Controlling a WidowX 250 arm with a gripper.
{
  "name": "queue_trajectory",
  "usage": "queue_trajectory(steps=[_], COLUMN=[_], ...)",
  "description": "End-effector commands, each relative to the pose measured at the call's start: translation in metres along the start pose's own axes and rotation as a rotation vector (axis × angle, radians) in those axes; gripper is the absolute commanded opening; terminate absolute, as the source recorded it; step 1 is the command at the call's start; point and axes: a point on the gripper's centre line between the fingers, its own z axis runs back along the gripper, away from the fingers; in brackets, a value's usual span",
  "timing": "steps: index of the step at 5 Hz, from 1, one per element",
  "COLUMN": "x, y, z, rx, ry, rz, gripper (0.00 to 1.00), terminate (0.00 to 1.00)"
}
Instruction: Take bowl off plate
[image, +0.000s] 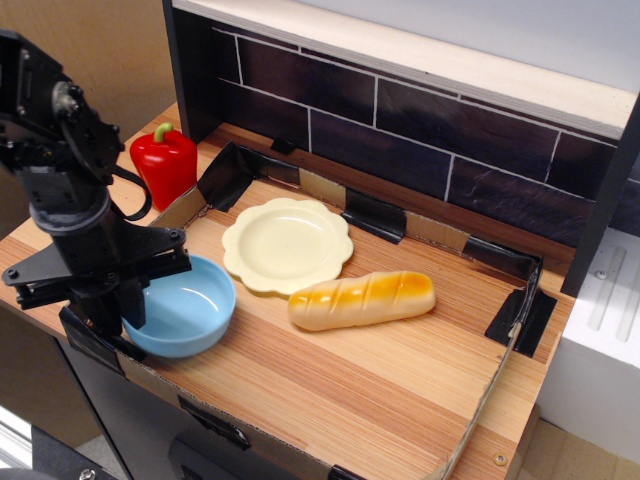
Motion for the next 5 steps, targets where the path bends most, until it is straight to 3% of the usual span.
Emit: queue_trajectory(steps=[1, 3, 4, 5], x=[0.006, 0.007, 0.007, 0.007], y=[-0.002, -0.018, -0.018, -0.018], z=[0.014, 0.047, 0.047, 0.047], rx=[0.01, -0.026, -0.026, -0.026], ry=[-0.027, 0.022, 0.022, 0.022], rz=[0.0, 0.026, 0.026, 0.026], gripper=[1.0, 1.0, 1.0, 1.0], terminate=[0.0, 0.0, 0.0, 1.0])
